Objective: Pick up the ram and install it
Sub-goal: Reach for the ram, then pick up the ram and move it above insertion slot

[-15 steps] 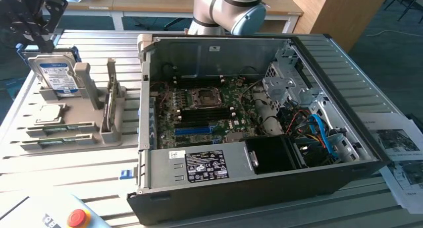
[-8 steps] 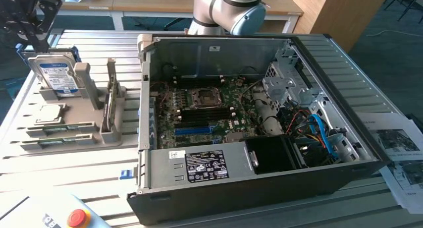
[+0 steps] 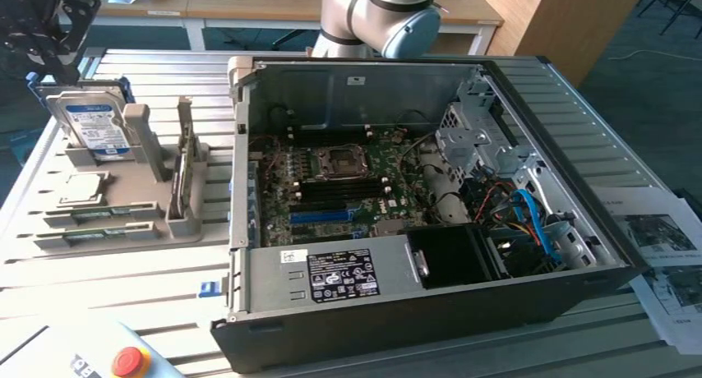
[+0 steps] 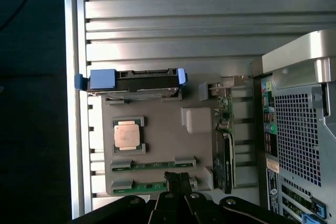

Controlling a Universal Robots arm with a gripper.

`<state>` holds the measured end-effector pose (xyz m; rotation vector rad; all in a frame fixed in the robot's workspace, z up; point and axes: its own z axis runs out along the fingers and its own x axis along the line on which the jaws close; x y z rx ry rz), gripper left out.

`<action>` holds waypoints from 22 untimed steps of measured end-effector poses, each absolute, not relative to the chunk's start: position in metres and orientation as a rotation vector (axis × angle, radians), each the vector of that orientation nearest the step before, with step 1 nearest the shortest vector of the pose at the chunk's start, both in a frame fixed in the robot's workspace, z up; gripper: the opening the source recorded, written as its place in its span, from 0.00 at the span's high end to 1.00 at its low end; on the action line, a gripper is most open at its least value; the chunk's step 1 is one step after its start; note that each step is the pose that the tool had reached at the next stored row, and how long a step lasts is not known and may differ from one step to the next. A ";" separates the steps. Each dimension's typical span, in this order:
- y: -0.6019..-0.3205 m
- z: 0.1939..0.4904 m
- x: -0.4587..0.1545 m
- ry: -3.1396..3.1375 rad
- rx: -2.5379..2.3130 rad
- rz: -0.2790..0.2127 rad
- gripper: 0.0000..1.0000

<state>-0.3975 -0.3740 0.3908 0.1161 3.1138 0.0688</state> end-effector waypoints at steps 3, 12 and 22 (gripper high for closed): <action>-0.369 0.391 -0.398 3.114 0.116 0.069 0.90; -0.362 0.390 -0.398 3.114 0.116 0.069 0.90; -0.362 0.390 -0.398 3.114 0.114 0.069 0.90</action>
